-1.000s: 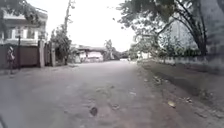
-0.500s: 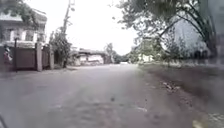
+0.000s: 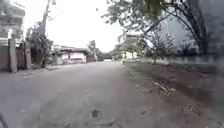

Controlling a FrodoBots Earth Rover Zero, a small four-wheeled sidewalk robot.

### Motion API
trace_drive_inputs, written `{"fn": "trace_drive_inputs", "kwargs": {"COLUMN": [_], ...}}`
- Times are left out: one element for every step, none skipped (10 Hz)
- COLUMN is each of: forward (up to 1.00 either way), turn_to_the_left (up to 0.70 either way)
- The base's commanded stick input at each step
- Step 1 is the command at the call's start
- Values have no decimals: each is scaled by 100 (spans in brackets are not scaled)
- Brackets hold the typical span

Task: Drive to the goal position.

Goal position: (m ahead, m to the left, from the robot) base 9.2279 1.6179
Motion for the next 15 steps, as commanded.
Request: {"fn": "trace_drive_inputs", "kwargs": {"forward": [100, 100, 100, 100, 100, 100, 100, 100, 100, 100, 100, 100, 100, 100, 100], "turn_to_the_left": [0, 0, 0, 0, 0, 0, 0, 0, 0, 0, 0, 0, 0, 0, 0]}}
